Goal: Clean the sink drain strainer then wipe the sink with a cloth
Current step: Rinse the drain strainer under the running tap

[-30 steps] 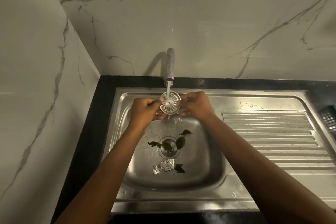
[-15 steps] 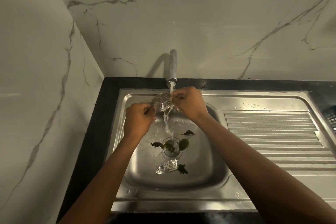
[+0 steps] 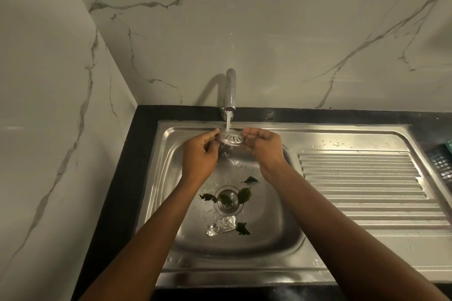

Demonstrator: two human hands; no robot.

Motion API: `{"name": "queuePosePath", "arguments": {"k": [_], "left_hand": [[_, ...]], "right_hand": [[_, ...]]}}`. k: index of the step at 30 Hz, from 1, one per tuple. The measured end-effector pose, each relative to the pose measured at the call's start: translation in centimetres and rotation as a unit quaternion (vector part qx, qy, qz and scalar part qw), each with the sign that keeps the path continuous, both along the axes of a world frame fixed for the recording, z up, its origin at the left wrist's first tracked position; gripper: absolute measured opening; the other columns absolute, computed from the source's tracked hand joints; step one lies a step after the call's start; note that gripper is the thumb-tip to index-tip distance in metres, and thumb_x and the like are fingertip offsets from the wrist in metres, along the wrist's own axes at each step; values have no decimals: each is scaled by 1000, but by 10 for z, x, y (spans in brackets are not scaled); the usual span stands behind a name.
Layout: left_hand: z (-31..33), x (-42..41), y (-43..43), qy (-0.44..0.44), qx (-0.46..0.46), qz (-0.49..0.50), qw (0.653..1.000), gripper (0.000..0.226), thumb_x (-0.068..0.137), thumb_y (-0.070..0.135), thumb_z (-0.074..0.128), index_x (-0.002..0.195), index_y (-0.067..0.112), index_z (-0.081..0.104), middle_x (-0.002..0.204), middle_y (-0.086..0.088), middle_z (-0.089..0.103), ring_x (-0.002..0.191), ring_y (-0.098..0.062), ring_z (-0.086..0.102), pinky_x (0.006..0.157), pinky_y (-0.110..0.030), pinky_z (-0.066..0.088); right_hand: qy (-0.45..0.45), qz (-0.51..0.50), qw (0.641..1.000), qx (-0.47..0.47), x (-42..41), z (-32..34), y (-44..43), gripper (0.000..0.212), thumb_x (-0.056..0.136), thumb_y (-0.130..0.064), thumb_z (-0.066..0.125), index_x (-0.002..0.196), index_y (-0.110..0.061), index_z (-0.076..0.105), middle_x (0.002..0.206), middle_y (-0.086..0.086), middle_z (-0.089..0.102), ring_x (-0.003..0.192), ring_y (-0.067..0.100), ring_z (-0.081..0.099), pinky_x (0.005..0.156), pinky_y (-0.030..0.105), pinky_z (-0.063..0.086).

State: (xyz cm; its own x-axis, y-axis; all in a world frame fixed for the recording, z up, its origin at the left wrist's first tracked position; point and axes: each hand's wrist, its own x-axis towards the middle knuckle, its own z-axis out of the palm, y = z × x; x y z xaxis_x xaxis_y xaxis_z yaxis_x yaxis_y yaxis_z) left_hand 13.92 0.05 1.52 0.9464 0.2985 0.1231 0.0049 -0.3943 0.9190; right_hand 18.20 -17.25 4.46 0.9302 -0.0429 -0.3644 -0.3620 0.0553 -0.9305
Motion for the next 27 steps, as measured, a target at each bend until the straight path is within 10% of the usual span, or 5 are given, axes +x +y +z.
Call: {"name": "queuePosePath", "arguments": {"k": [4, 14, 22, 27], "left_hand": [[3, 4, 2, 29, -69, 2, 997, 31, 103, 11, 64, 134, 11, 71, 124, 0, 77, 111, -10, 75, 98, -32, 61], [-5, 3, 20, 49, -84, 38, 995, 37, 100, 9, 69, 137, 11, 69, 127, 2, 76, 118, -8, 71, 102, -28, 58], [-4, -5, 25, 90, -133, 14, 987, 26, 102, 9, 65, 124, 16, 77, 116, 0, 80, 109, -17, 77, 96, -43, 63], [-6, 2, 15, 130, -149, -28, 980, 25, 100, 4, 66, 122, 10, 77, 114, -5, 80, 106, -20, 78, 90, -39, 66]], "right_hand": [[-29, 4, 999, -33, 2, -2, -1, 32, 92, 11, 66, 104, -16, 76, 93, -3, 81, 87, 9, 78, 72, 17, 60], [-106, 83, 988, -78, 8, 6, 16, 32, 91, 10, 67, 112, -13, 76, 96, -2, 81, 87, 11, 78, 69, 18, 60], [68, 126, 988, 54, 1, 1, -6, 19, 98, 1, 65, 116, 0, 74, 107, 21, 78, 91, 28, 74, 87, 41, 64], [132, 138, 975, 115, -7, -5, -26, 18, 100, -7, 65, 116, -3, 73, 106, 17, 78, 88, 23, 74, 76, 32, 63]]}}
